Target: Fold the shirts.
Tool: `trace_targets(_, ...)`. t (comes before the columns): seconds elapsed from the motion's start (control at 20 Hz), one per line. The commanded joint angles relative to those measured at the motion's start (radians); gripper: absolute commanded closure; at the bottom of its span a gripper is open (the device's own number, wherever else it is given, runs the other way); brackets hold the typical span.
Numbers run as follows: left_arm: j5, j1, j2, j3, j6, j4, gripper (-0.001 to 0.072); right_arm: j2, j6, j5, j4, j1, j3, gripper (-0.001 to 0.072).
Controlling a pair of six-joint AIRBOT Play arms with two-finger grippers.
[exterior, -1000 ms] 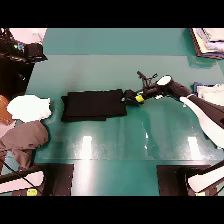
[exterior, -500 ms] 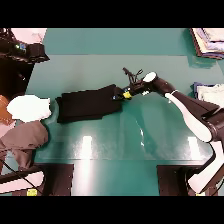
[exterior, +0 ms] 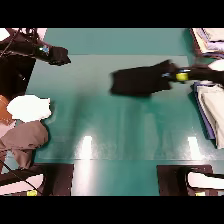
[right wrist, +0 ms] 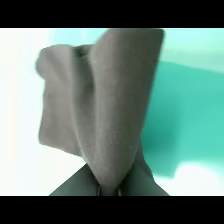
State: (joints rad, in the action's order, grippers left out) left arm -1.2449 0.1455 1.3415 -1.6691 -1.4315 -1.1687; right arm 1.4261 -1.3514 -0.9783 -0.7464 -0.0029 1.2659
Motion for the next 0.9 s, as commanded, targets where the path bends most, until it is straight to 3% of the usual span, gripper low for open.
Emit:
trace_targets(0.0, 0.021, 0.031, 0.0, -0.001, -0.01, 0.011, 0.0683, -0.136, -0.005, 0.019, -0.015, -0.316, -0.059, 0.0692)
trace_targets(0.25, 0.048, 0.031, 0.0, -0.001, -0.02, 0.024, 0.0682, -0.164, 0.017, 0.028, -0.011, -0.61, -0.056, 0.0692)
trace_targets(0.55, 0.062, 0.031, 0.0, -0.001, -0.035, 0.024, 0.0682, -0.164, 0.062, 0.055, 0.031, -0.654, 0.056, 0.0692)
trace_targets(0.85, 0.054, 0.031, 0.0, -0.001, -0.035, 0.024, 0.0682, -0.183, -0.008, -0.134, -0.035, -0.719, 0.209, 0.0692)
